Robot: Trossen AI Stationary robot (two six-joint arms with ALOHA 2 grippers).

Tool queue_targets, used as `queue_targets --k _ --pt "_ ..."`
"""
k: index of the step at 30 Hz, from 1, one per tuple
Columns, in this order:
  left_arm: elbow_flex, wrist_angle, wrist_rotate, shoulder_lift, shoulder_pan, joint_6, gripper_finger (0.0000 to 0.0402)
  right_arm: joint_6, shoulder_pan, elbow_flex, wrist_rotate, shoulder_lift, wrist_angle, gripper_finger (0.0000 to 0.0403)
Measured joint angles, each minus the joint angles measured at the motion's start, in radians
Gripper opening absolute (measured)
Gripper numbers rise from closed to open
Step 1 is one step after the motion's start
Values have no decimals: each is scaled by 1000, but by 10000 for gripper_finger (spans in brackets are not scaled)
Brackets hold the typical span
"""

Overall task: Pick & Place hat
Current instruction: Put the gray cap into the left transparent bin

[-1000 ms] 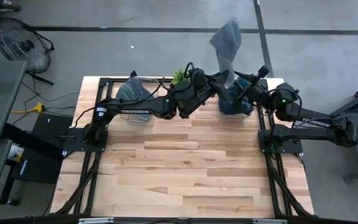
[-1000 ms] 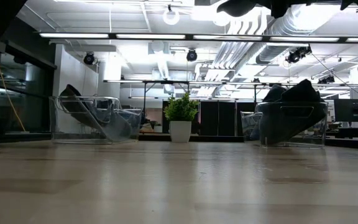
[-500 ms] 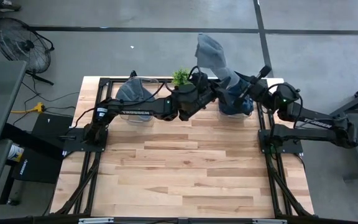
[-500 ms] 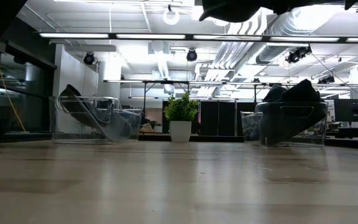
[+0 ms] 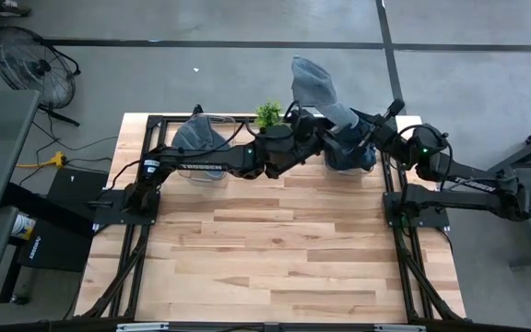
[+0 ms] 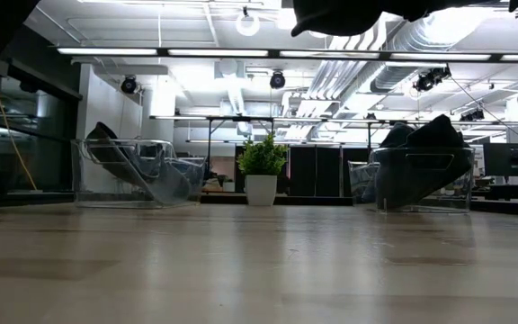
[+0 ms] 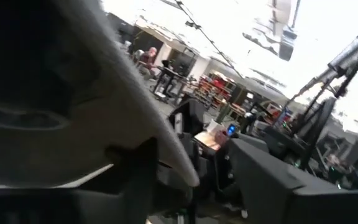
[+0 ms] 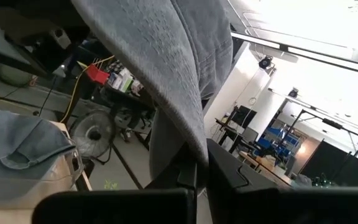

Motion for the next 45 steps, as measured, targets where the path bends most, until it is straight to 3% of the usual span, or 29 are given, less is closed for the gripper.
queue_targets --k 4,8,13,18,24,34,41,45 --pt "0 -2 35 0 0 99 265 -1 0 0 16 0 0 5" --pt "0 -9 61 0 -7 216 315 -24 -5 0 44 0 3 5" --pt "0 -103 55 -17 -33 366 331 -24 -25 15 85 -5 -56 5" --pt "-3 -318 -38 -72 -67 435 325 2 -53 85 81 -7 -230 4" --pt "1 -564 -173 -172 -78 445 315 117 -118 140 -68 -7 -413 4" --pt "2 -1136 -303 -225 -78 181 287 430 -178 163 -304 -8 -603 4" --pt "2 -1332 -307 -225 -78 61 265 643 -218 163 -570 -7 -655 4" --pt "2 -1405 -261 -225 -65 16 252 677 -246 157 -646 -8 -680 4"
